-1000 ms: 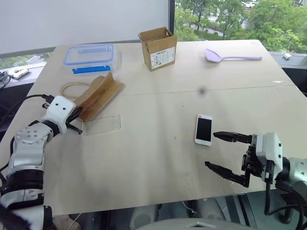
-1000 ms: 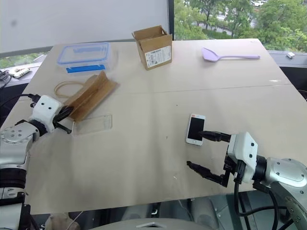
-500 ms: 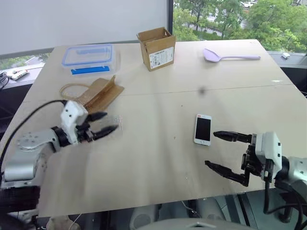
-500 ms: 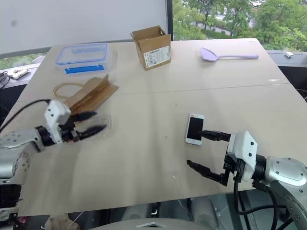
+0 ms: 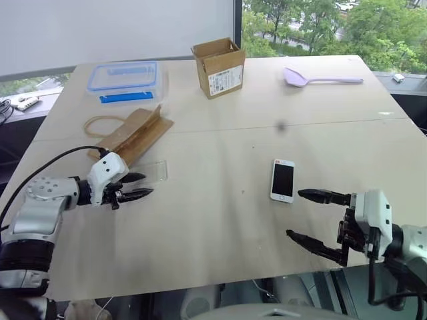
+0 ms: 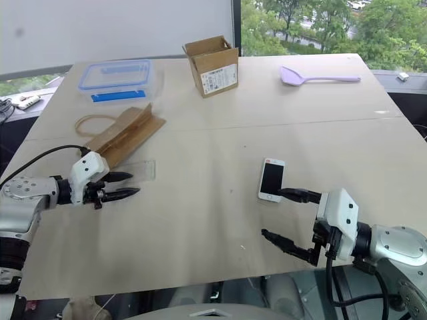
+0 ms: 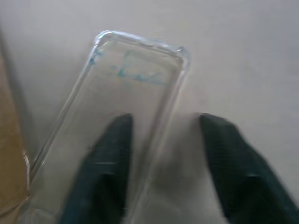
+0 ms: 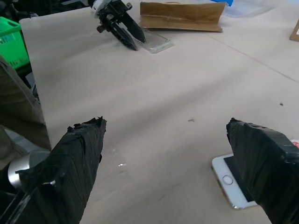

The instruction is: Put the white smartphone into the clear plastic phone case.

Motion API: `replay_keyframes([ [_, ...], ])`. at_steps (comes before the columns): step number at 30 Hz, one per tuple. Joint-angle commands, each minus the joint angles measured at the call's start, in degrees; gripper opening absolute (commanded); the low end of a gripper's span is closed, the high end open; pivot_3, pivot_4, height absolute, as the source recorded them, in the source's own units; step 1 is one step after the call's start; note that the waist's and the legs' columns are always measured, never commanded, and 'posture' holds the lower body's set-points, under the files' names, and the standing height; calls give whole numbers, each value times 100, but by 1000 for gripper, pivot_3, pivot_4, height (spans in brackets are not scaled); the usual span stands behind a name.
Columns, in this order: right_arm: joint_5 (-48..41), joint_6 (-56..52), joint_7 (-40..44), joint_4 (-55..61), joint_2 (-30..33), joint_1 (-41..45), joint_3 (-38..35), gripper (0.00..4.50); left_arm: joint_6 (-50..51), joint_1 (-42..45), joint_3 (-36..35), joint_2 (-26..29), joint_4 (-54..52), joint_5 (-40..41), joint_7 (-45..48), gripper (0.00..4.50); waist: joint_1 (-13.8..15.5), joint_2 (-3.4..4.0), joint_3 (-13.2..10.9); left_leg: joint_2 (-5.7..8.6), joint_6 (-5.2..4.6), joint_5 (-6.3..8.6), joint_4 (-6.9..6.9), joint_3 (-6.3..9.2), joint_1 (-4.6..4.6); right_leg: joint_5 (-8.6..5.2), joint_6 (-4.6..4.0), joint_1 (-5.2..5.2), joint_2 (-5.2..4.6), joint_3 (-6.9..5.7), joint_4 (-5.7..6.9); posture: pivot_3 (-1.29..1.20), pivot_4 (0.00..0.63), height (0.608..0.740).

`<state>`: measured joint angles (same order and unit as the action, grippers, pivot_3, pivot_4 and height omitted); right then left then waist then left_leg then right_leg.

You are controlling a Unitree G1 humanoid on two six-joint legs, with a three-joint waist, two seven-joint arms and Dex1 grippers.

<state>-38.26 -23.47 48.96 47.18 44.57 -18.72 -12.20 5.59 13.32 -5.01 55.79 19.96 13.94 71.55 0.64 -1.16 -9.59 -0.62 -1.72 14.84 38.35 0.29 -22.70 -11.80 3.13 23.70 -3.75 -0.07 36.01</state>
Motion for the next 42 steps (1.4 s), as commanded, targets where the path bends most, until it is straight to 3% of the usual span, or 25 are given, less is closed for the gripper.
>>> replay_keyframes([
  [1,3,104,-32,220,31,19,-166,4500,153,-137,4,15,-186,251,438,275,3,0,0,0,0,0,0,2,0,0,0,0,0,0,0,0,150,740],
  [2,10,105,-41,222,29,22,-160,4500,348,-172,2,6,-418,379,501,80,7,0,0,-1,0,0,0,3,0,0,0,0,-1,0,0,0,150,740],
  [9,38,123,-54,177,26,7,-161,4500,1525,-204,153,-89,-2095,822,327,80,21,-4,-2,2,0,0,3,12,-9,0,0,0,-4,-2,-1,0,150,740],
  [12,-31,75,-62,192,56,9,-242,4500,2274,74,367,-294,-2993,1125,57,80,21,-4,-2,2,0,0,3,14,-7,0,1,0,-2,-2,0,0,150,740],
  [17,-67,35,-74,230,80,2,-273,4500,2695,335,962,-574,-3595,1015,-186,80,3,-4,-2,8,0,0,4,12,-8,0,2,-1,1,0,0,0,150,740],
  [28,-136,-187,-269,420,139,59,-360,4500,1731,921,2111,-1296,-2955,68,-210,80,27,-5,-2,18,-1,-1,8,5,-8,-2,3,-1,12,5,3,0,150,740],
  [39,-210,-747,-1084,445,-81,462,36,4500,1192,838,2294,-1712,-2615,-116,-175,80,14,-5,-3,18,-1,-1,8,12,-7,0,0,-1,12,10,3,0,150,740],
  [42,152,-1005,-1490,436,-89,720,343,4500,1044,813,2309,-1717,-2623,-68,-6,80,13,-5,-3,18,-1,-1,8,13,-7,0,0,-1,12,10,3,0,150,740],
])
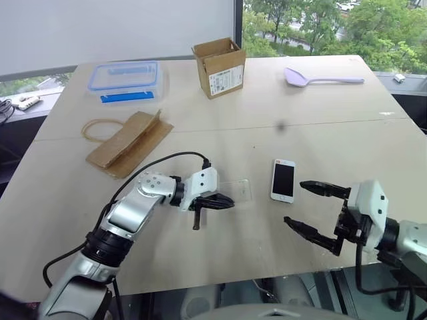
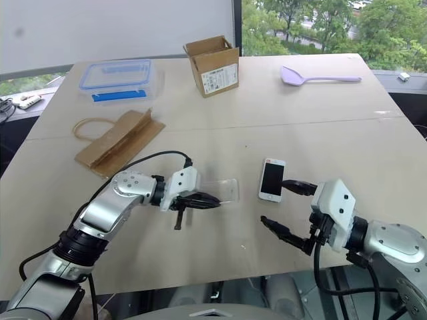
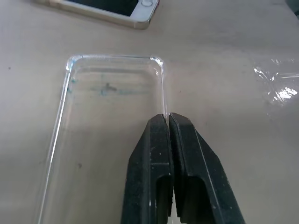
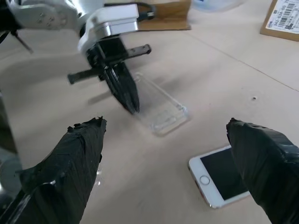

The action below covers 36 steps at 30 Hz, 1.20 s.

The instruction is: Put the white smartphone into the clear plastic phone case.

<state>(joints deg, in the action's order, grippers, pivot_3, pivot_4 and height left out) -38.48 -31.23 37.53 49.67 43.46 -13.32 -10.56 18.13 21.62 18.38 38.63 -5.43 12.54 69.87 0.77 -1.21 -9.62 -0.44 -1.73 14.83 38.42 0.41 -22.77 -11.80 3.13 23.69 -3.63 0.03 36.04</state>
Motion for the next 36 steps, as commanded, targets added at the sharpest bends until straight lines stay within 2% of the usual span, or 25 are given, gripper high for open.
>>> replay_keyframes([
  [1,150,-289,-437,182,-24,242,223,4500,-144,-24,-108,-17,-133,177,171,315,0,0,0,1,0,0,0,0,0,0,0,0,0,0,0,0,150,740],
  [3,189,-463,-700,209,-82,348,263,4500,2,-51,-257,34,-273,340,191,933,-2,0,0,0,0,0,0,1,0,0,-1,0,0,0,0,0,150,740],
  [5,-14,-930,-1041,36,-200,583,315,4500,170,-146,-460,137,-469,578,228,1841,-15,0,0,-1,0,0,-1,4,-1,0,-1,0,0,-1,0,0,150,740],
  [10,174,-1681,-1953,-420,-745,1157,550,4500,661,-557,-1177,391,-1103,1396,236,4396,-35,1,-1,-10,0,0,-1,8,2,0,-1,1,-1,2,3,0,150,740],
  [14,316,-2080,-2384,-645,-1161,1541,892,4500,1025,-904,-1871,497,-1596,2070,12,4459,-38,5,-3,-14,0,0,-3,11,1,0,-2,4,-1,1,4,0,150,740],
  [17,601,-2327,-2783,-1057,-1606,1861,1323,4500,1034,-1199,-2261,568,-1787,2111,-276,4459,-35,4,-2,-11,0,0,-2,10,2,0,-2,3,0,1,4,0,150,740],
  [20,1032,-2788,-3570,-1917,-2404,2431,1514,4500,851,-1485,-2424,603,-1709,1918,-446,4459,-80,5,-2,-8,0,0,-2,8,5,0,-2,3,1,3,7,0,150,740],
  [24,1433,-3147,-3955,-2177,-2735,2835,1529,4500,736,-1616,-2513,573,-1694,1871,-626,4459,-95,7,-3,1,0,0,-2,10,4,1,-4,8,-2,6,18,0,150,740],
  [27,1615,-3323,-3950,-2136,-2723,2957,1647,4500,620,-1733,-2563,579,-1630,1826,-693,4459,-115,8,-4,3,1,0,-5,10,2,1,-4,10,-2,7,17,0,150,740],
  [31,1543,-4118,-4123,-2063,-3184,2765,1506,4500,399,-1873,-2594,515,-1566,1759,-748,4459,-145,8,0,2,1,0,-9,10,4,1,-3,11,-1,7,19,0,150,740],
  [36,1342,-4672,-3961,-1958,-3819,2893,1187,4500,223,-1898,-2546,504,-1438,1725,-727,4459,-155,5,5,0,0,0,-9,12,12,0,-4,10,0,6,25,0,150,740],
])
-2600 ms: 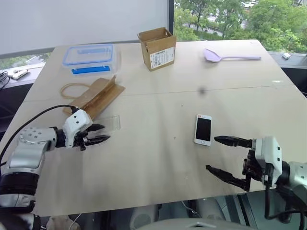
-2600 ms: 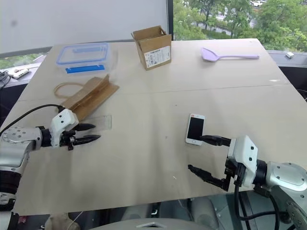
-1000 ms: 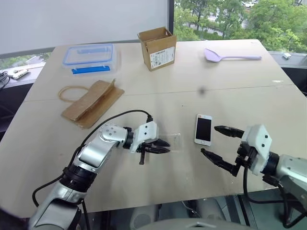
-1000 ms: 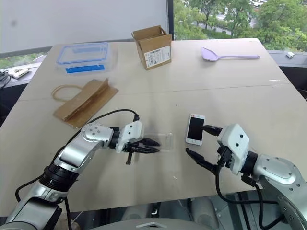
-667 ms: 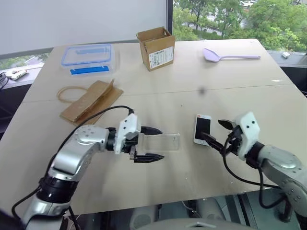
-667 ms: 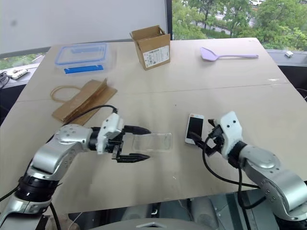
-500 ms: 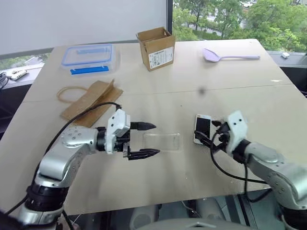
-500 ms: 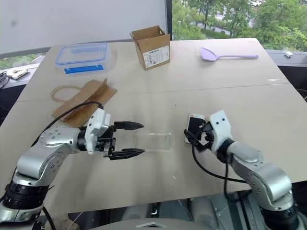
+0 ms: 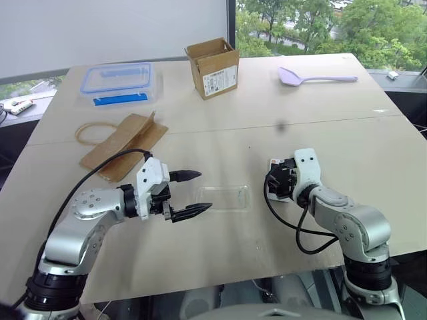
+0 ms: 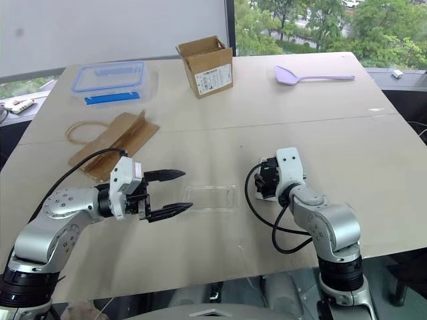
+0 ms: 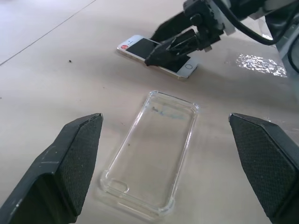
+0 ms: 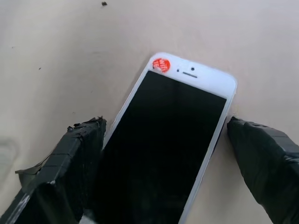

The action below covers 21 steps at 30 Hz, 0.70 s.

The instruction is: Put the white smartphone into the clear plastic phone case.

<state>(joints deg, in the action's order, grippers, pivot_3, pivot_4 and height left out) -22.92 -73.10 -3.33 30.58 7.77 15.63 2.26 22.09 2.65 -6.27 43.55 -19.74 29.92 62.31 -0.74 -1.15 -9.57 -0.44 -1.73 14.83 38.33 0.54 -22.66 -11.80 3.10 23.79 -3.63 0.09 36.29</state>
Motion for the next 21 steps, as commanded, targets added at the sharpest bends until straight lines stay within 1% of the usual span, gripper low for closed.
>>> replay_keyframes([
  [1,-248,-577,188,-120,-348,97,-141,4500,-217,14,-57,9,46,-33,52,4459,-7,-1,1,-1,0,0,0,0,0,0,0,0,0,0,1,0,150,740],
  [3,-222,-693,277,-360,-441,268,-199,4500,-286,82,-13,-15,159,-73,72,4459,-34,0,1,-1,0,0,0,-1,2,0,0,1,1,0,1,0,150,740],
  [6,-98,-635,557,-593,-79,273,183,4500,-380,168,-8,-42,282,-107,60,4459,-107,-6,7,-7,0,0,-1,-4,7,0,0,0,8,1,2,0,150,740],
  [7,-35,-546,702,-600,189,240,470,4255,-403,173,-16,-46,305,-112,60,4491,-123,-8,8,-7,0,0,-1,-6,10,0,-1,-1,7,1,3,0,150,740],
  [9,-50,-439,1020,-568,578,145,872,3700,-438,168,-24,-54,335,-124,62,4500,-152,-12,13,-8,0,0,-1,-6,11,-1,0,-1,6,2,3,0,150,740],
  [10,-29,-355,1158,-576,768,109,1050,3230,-460,162,-21,-63,352,-138,56,4500,-167,-15,16,-8,0,0,-2,-7,12,-1,0,-1,6,4,3,0,150,740],
  [11,-13,-292,1250,-602,877,86,1139,2949,-481,159,-15,-70,367,-154,48,4500,-175,-18,20,-8,0,0,-4,-9,15,-1,0,-2,6,5,3,0,150,740],
  [14,42,-113,1475,-741,1080,84,1286,1583,-579,136,21,-100,398,-218,47,4500,-188,-39,39,-14,0,1,-16,-16,34,-2,1,-9,14,12,3,0,150,740],
  [16,22,-100,1532,-800,990,125,1189,609,-620,150,19,-135,453,-244,16,4500,-188,-58,55,-22,0,1,-21,-21,50,-10,13,-14,27,21,4,0,150,740],
  [17,10,-115,1544,-805,928,139,1126,230,-636,155,14,-145,471,-254,5,4500,-188,-67,62,-29,0,1,-21,-24,55,-9,10,-15,34,28,4,0,150,740],
  [18,12,-129,1547,-806,888,168,1079,230,-652,158,11,-153,484,-265,-3,4500,-189,-74,67,-39,0,1,-22,-29,60,-7,7,-16,44,35,4,0,150,740],
  [19,-126,-207,1525,-814,615,212,722,378,-660,147,1,-168,499,-272,-22,4500,-189,-84,73,-62,0,1,-24,-36,66,-3,0,-16,55,43,4,0,150,740],
  [21,-268,-314,1533,-794,317,284,308,1078,-684,118,2,-194,520,-294,-40,4500,-191,-84,73,-83,0,1,-26,-42,70,4,-12,-15,75,48,3,0,150,740],
])
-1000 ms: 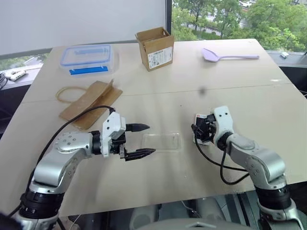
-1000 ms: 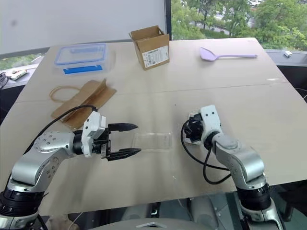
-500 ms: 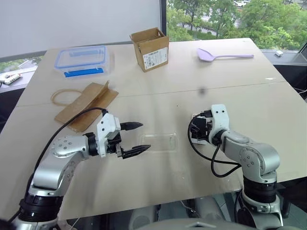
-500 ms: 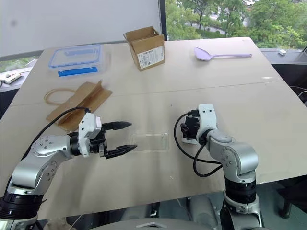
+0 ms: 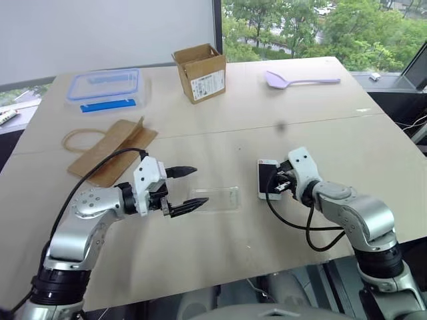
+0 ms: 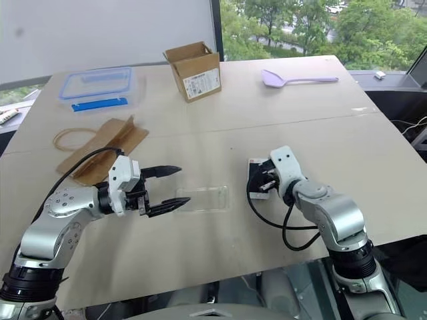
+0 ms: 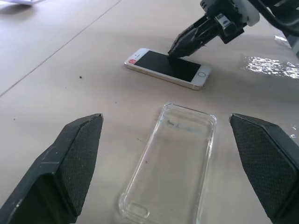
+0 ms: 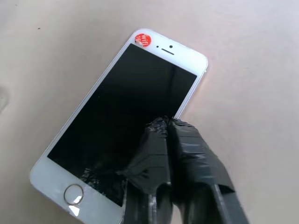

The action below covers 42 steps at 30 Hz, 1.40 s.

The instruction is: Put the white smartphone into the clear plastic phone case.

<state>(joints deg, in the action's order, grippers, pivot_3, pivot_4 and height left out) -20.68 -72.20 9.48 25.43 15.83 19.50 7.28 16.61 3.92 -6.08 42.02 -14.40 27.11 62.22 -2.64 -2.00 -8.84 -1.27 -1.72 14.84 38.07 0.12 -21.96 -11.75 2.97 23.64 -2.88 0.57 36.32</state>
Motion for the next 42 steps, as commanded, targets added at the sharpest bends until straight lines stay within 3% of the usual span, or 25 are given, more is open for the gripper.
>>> replay_keyframes([
  [1,-516,-497,240,-270,-620,-74,-347,1385,-141,-35,-17,-48,-19,-17,-32,4500,-6,4,-2,-4,0,0,0,-3,3,3,-5,1,8,5,0,0,150,740],
  [7,-455,-919,100,-217,-911,176,-607,4347,-132,-27,21,-84,1,-44,-40,4500,-3,25,-16,-20,0,0,-2,-12,6,11,-17,7,17,17,1,0,150,740],
  [8,-416,-991,30,-226,-976,220,-632,4462,-133,-18,28,-87,13,-50,-38,4500,-4,26,-16,-21,0,0,-2,-15,6,11,-17,8,16,19,1,0,150,740],
  [17,239,-1498,-667,-1352,-1803,847,-606,4462,-135,103,190,-84,113,-122,21,4500,-127,16,-8,-25,2,1,-2,-23,12,13,-21,17,4,22,-3,0,150,740],
  [20,564,-1672,-1022,-1736,-2192,1099,-958,4462,-127,107,210,-69,106,-123,22,4500,-170,21,-7,-28,9,5,-4,5,23,16,-25,16,-21,3,-40,0,150,740],
  [24,954,-1982,-1344,-2185,-2215,1443,-919,4462,-106,111,217,-34,99,-136,33,4500,-193,24,-6,-31,32,18,-5,38,32,16,-25,35,-77,-69,-58,0,150,740],
  [31,1049,-2029,-1233,-2534,-1903,1593,-172,4462,-51,61,206,-41,11,-130,-26,4500,-133,39,3,-29,36,20,-38,41,29,16,-25,55,-204,-224,-98,0,150,740],
  [36,984,-1806,-885,-2599,-1490,1502,301,2964,-10,5,155,-32,-53,-114,-72,4500,-122,64,18,-27,38,20,-83,46,25,17,-24,55,-258,-321,-174,0,150,740],
  [42,743,-1157,80,-1895,5,1366,1139,2931,18,-95,46,-32,-112,-83,-179,4500,-14,114,32,-15,37,20,-83,38,28,18,-21,56,-325,-437,-172,0,150,740],
])
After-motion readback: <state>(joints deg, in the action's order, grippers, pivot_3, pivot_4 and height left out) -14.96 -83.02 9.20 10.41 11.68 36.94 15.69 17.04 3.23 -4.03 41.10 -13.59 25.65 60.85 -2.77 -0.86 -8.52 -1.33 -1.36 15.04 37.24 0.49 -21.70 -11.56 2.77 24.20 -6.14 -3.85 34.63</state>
